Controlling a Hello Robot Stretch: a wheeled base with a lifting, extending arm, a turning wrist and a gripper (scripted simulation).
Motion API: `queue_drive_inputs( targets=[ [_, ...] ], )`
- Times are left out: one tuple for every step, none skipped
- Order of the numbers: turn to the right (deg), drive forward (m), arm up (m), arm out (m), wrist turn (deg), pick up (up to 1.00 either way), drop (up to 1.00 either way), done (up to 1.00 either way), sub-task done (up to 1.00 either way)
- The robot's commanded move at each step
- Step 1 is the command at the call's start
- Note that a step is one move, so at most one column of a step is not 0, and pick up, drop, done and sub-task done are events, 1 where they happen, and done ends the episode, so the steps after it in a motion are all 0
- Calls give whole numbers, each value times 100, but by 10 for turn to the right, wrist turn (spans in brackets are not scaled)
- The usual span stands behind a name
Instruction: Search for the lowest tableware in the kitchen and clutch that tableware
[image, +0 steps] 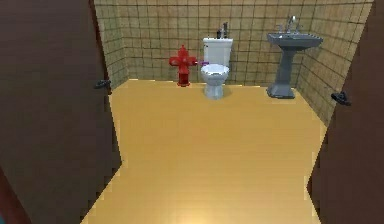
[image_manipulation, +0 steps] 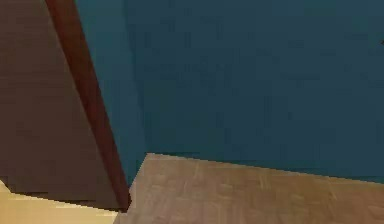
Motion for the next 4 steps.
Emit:
queue_drive_inputs(
  targets=[
    [0, 100, 0, 0, 0, 0, 0, 0, 0],
    [-30, 0, 0, 0, 0, 0, 0, 0, 0],
    [0, 75, 0, 0, 0, 0, 0, 0, 0],
    [-300, 0, 0, 0, 0, 0, 0, 0, 0]
  ],
)
